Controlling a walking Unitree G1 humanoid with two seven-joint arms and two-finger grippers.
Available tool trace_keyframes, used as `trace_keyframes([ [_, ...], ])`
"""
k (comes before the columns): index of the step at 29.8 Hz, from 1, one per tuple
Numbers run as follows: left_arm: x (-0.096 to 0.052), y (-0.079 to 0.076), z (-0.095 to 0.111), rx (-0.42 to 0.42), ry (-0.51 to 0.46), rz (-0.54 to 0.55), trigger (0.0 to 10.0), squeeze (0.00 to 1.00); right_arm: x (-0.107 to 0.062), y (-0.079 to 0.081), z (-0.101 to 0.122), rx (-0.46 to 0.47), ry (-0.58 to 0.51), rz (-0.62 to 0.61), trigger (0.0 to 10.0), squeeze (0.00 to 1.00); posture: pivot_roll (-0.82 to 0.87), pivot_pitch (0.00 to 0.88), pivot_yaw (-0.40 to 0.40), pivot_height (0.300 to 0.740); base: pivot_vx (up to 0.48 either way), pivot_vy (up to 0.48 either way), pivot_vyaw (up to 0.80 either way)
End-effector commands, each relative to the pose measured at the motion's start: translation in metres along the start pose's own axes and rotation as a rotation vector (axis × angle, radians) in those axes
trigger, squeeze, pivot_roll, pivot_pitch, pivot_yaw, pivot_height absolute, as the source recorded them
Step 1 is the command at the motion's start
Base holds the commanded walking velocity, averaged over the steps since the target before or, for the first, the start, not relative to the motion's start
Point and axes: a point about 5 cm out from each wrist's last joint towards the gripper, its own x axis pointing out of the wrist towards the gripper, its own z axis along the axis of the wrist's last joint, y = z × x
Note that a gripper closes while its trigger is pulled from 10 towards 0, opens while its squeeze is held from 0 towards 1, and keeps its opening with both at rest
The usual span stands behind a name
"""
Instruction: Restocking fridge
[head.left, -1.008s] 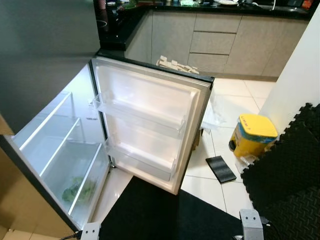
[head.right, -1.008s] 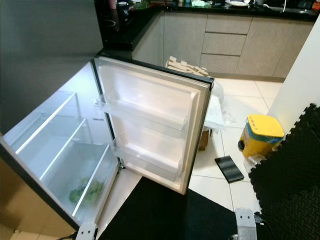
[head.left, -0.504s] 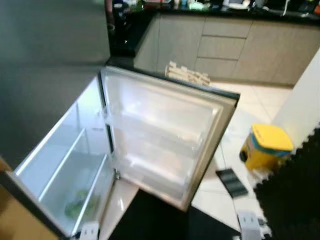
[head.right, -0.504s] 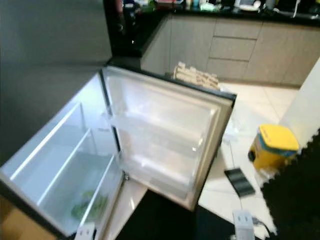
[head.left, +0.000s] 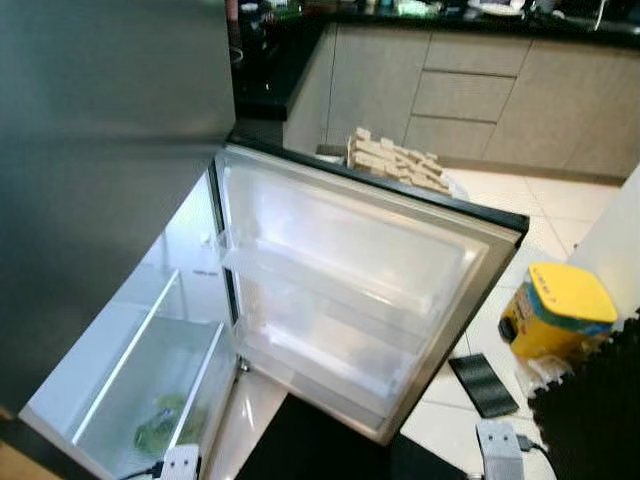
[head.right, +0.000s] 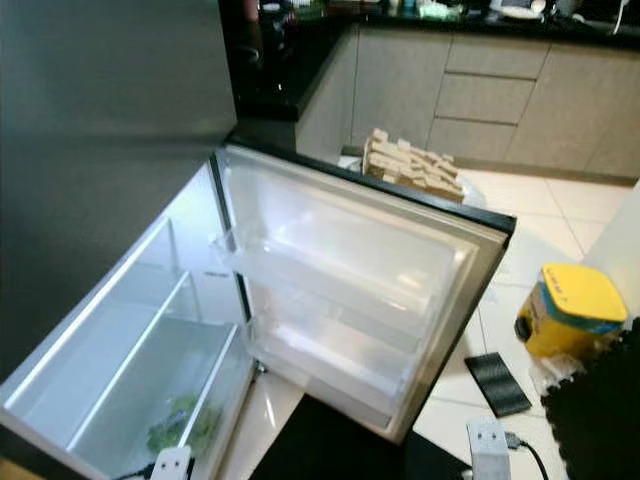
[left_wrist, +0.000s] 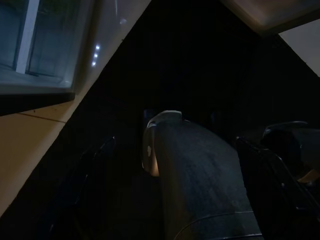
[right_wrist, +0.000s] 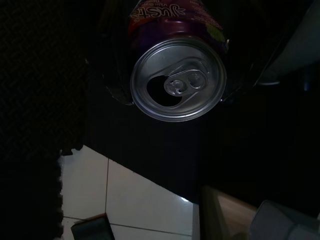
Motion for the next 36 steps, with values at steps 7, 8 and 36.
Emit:
trace_keyframes([
  [7,-0.001,0.003,-0.003,-0.027,-0.003,0.011,10.0,0.00,0.002,-0.016,0.017,0.024,-0.060,-0.054,10.0,0.00,-0.05,0.000,-0.009,0.740,0.000,-0.129,0.00],
  [8,-0.001,0.003,-0.002,-0.028,-0.004,0.012,10.0,0.00,0.002,-0.017,0.020,0.025,-0.069,-0.055,10.0,0.00,-0.05,0.000,-0.009,0.740,0.000,0.000,0.00],
  [36,-0.002,-0.004,0.095,0.198,-0.375,-0.199,10.0,0.00,-0.015,-0.045,0.099,-0.056,-0.448,0.481,10.0,0.00,-0.05,0.000,-0.010,0.740,0.000,0.000,0.00],
])
